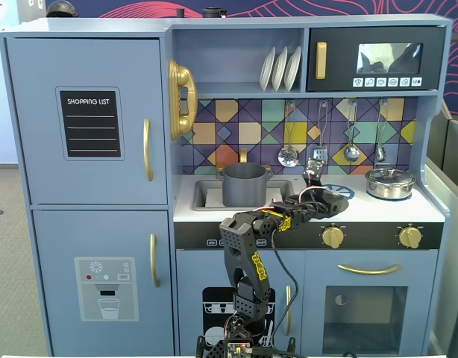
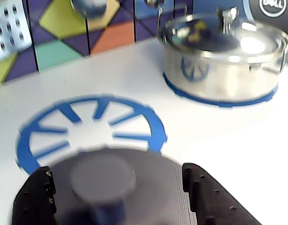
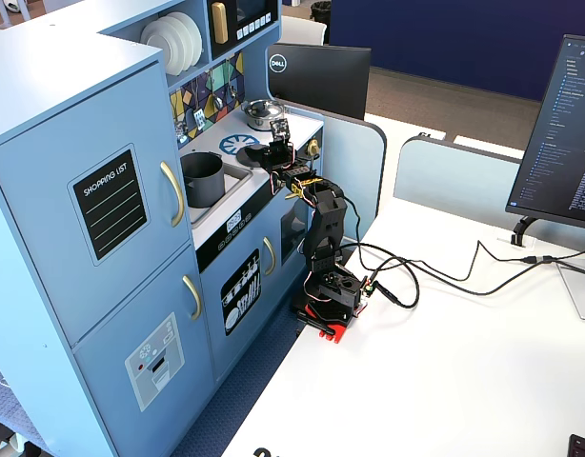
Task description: Take off the lid from the gray recipient and place it on the counter
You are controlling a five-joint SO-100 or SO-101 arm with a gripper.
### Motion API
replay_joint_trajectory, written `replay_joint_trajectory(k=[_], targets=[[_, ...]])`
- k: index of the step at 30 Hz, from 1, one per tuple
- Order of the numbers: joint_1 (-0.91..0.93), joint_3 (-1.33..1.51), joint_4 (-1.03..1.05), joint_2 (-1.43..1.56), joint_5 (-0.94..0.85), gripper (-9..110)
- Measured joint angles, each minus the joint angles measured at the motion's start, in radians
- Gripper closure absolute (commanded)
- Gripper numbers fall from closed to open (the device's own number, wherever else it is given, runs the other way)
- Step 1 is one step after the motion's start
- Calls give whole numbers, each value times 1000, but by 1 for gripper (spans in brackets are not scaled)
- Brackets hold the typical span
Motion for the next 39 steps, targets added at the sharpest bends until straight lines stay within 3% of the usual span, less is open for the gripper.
replay_joint_trajectory(k=[3,6,12,16,19,24,30,39], targets=[[-21,-41,72,71,26,82],[-67,-60,230,195,49,102],[-201,23,813,623,132,102],[-314,202,1184,916,29,102],[-391,350,1355,1069,52,102],[-476,630,1440,1197,-71,101],[-584,907,1434,1262,-60,101],[-678,923,1600,1308,37,97]])
